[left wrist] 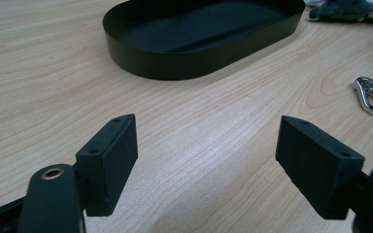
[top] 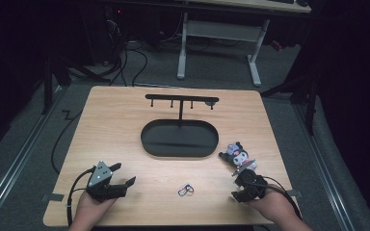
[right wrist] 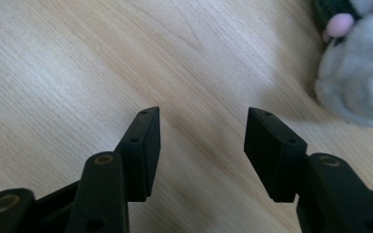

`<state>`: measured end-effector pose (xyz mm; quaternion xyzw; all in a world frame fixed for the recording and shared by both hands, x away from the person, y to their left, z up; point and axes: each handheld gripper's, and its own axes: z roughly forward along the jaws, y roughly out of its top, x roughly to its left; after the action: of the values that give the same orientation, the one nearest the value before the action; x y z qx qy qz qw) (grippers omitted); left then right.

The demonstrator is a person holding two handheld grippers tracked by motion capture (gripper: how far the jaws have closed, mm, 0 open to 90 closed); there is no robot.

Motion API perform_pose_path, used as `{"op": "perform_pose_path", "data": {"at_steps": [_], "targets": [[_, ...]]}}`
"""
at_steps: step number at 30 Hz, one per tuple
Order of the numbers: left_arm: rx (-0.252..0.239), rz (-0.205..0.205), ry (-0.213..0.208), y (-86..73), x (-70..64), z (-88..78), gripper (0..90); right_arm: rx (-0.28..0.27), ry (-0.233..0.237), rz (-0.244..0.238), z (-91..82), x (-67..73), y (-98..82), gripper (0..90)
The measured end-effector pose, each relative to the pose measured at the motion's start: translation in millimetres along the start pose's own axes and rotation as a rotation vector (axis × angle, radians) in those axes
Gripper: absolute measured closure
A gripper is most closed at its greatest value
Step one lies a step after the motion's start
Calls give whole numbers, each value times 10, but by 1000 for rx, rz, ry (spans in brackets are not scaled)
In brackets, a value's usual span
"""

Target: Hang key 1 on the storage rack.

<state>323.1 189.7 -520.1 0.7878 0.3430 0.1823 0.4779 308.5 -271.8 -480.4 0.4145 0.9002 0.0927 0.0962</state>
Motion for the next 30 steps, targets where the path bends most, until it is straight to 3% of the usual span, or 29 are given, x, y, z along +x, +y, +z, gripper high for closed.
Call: {"op": "perform_pose_path", "data": {"at_steps": [7,12,21,30], "targets": [[-1,3,-4,-3,-7,0,238,84,39,21,-73,-90,8,332],[3,6,-9,-5,-11,-5,239,125,32,40,-128,-190,-4,234],[3,7,-13,-9,-12,3,236,119,40,78,-232,-380,68,145],[-7,6,-8,-7,-5,-5,233,120,-10,81,-277,-611,244,117]]}}
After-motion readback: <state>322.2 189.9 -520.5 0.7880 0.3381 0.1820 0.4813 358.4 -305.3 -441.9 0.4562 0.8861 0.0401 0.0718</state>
